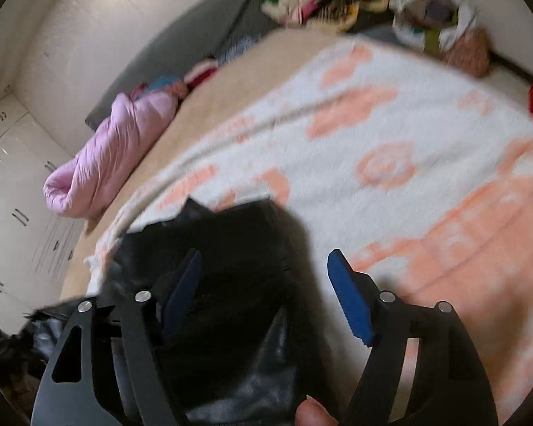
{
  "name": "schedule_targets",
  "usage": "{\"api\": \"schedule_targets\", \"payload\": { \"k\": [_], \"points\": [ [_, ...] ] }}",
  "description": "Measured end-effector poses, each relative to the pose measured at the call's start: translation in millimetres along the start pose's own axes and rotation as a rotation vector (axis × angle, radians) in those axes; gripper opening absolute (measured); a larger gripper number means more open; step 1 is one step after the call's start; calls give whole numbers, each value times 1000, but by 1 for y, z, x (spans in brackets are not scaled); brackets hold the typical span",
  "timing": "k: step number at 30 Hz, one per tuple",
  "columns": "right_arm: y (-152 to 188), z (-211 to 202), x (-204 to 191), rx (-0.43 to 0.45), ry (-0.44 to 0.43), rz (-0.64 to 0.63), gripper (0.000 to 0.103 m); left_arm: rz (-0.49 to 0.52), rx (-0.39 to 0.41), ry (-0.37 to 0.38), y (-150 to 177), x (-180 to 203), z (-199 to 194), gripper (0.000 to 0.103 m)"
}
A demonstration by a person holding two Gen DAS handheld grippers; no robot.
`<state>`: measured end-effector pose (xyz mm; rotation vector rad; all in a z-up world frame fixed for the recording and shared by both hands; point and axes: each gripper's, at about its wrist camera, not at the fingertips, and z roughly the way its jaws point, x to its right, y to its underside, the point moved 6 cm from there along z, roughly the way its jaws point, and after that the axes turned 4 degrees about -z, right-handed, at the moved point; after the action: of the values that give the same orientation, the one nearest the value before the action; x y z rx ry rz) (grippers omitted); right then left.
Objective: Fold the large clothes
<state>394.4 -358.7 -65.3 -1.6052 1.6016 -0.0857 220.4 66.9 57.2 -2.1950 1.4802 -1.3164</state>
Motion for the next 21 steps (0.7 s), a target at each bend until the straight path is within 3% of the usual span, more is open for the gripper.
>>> {"api": "schedule_targets", "payload": {
  "k": [5, 7, 10, 12, 15, 21],
  "points": [
    [1, 38, 7, -60, -7, 51, 68, 70, 24, -25, 1, 9, -4, 0],
    [6, 49, 7, -101, -45, 57, 49, 66, 26, -22, -2, 8, -3, 0],
    [2, 43, 11, -65, -48, 41, 20, 68, 46, -16, -15, 9, -3, 0],
    [-5, 33, 22, -12, -110, 141, 17, 57, 57, 16, -24, 12, -5, 0],
    [-9, 29, 34, 37, -99, 190, 15, 79, 76, 21, -22, 8, -5, 0],
    [-1, 38, 17, 7, 43, 43, 22, 55, -11, -162, 7, -61, 48, 0]
  ]
}}
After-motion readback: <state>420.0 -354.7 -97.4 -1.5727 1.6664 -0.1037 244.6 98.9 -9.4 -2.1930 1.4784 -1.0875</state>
